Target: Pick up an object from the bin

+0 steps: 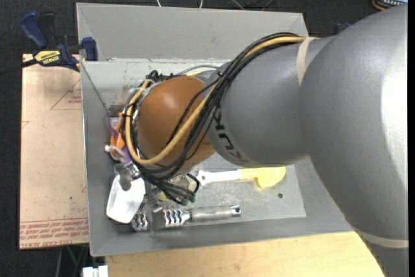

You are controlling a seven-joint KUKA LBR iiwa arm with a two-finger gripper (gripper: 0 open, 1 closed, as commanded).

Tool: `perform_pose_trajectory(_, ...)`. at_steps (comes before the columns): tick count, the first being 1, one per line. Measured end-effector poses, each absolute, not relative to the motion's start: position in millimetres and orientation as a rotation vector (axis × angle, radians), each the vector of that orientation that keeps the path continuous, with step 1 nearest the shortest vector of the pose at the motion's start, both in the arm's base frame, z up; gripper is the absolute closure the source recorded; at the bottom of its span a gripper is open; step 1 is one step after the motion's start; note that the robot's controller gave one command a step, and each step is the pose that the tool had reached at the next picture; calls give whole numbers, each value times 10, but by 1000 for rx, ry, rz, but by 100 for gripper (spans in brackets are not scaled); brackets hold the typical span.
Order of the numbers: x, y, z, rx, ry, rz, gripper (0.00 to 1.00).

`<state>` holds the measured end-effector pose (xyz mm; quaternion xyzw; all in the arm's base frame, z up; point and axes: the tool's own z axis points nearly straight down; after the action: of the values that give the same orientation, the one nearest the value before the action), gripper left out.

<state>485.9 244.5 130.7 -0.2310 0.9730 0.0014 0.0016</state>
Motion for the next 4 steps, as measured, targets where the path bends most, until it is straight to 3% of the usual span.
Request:
perform_pose_trajectory(1,4949,2494,760,-457,3101,3,0)
perform_pose_trajectory(2,5019,2467,715,-1330,2844,-7,0)
perform_pose_trajectory(3,4960,2486,764,-511,3092,0,100)
perform_pose_trajectory(4,4960,2485,764,-510,3093,0,100)
